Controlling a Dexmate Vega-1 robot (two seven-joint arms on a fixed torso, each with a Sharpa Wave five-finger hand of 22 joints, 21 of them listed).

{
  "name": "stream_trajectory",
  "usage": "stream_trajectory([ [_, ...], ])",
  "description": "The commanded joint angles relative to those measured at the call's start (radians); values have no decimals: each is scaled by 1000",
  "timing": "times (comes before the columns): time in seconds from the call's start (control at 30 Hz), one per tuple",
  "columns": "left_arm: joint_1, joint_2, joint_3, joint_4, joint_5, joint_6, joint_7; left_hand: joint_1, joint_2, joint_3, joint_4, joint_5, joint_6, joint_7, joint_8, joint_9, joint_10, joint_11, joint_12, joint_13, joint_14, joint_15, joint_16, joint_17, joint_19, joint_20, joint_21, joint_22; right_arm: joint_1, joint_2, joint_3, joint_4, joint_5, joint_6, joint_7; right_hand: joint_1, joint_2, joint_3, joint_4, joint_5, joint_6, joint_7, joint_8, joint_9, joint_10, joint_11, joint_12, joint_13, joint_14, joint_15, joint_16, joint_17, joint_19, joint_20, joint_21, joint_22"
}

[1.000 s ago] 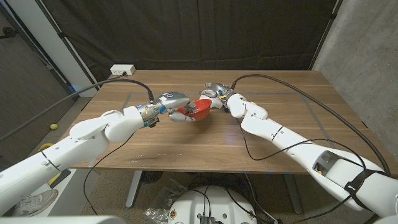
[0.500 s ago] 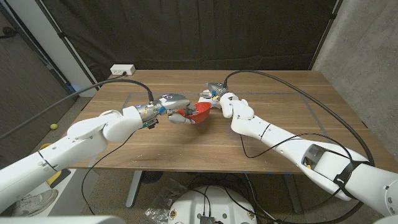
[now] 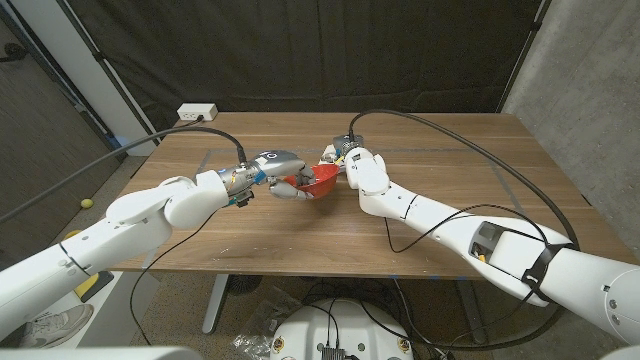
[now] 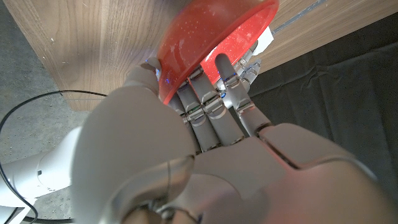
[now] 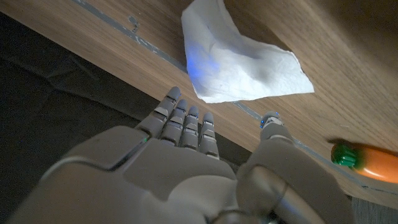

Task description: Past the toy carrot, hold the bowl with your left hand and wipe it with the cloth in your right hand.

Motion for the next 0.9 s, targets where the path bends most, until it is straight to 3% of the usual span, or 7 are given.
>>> stream_trajectory([
  [0.03, -8, -4, 1, 13, 0, -8, 5, 12, 6, 5, 11, 7, 57, 54, 1, 6, 5, -8, -1, 5, 7, 2, 2, 8, -5, -44, 11, 3, 38, 50, -63, 85, -148, -52, 122, -7, -6, -6, 6, 10, 18, -13, 8, 1, 3, -4, 1, 5, 13, -12, 1, 6, -18, -2, 0, 3],
  [0.2, -16, -9, 6, 19, 4, -12, 9, 13, 5, 4, 13, 9, 57, 54, -1, 4, 4, -8, -3, 8, 6, 3, 0, 14, -7, -45, 14, 2, 40, 56, -68, 99, -180, -28, 153, -9, 1, -9, 10, 20, 20, -16, 8, 2, 21, -11, 9, 6, 54, -27, 19, 12, -31, 2, -1, 6],
  [0.43, -17, -13, 4, 19, 8, -8, 14, 15, 4, 4, 16, 11, 55, 55, -2, 6, 6, -8, -6, 9, 6, 3, -2, 20, -8, -45, 17, 2, 37, 61, -61, 120, -198, 9, 172, -44, 34, -24, 42, 28, 18, -21, 6, 1, 51, -11, 12, 9, 99, -38, 60, 39, -49, 3, -4, 11],
  [0.57, -19, -15, 4, 21, 7, -8, 16, 16, 4, 4, 17, 13, 54, 52, -1, 8, 5, -8, -8, 11, 5, 3, -3, 25, -12, -42, 19, 2, 44, 70, -72, 143, -226, 24, 197, -41, 43, -28, 42, 31, 21, -24, 8, 1, 59, -14, 11, 11, 124, -48, 82, 49, -56, 3, -5, 13],
  [0.67, -21, -16, 5, 24, 7, -9, 15, 17, 5, 4, 19, 13, 53, 53, -1, 11, 6, -8, -10, 11, 5, 3, -4, 29, -12, -44, 21, 2, 44, 74, -78, 153, -249, 30, 200, -11, 58, -23, 25, 41, 24, -26, 10, 1, 92, -21, 19, 14, 149, -68, 111, 64, -52, 2, -3, 15],
  [0.8, -25, -19, 7, 27, 6, -11, 16, 17, 5, 4, 20, 14, 52, 52, -2, 10, 6, -8, -10, 14, 6, 3, -5, 31, -13, -44, 23, 2, 44, 79, -81, 162, -278, 36, 207, 62, 70, -11, -20, 57, 44, -31, 18, 1, 151, -36, 33, 18, 187, -86, 159, 87, -24, 0, 10, 20],
  [0.9, -27, -21, 8, 29, 7, -11, 17, 18, 5, 3, 22, 14, 53, 54, -2, 10, 6, -7, -12, 15, 6, 3, -6, 35, -15, -43, 25, 2, 40, 79, -81, 168, -296, 44, 196, 171, 79, 8, -68, 75, 71, -36, 23, 0, 201, -49, 41, 21, 232, -113, 219, 116, 23, -9, 33, 25],
])
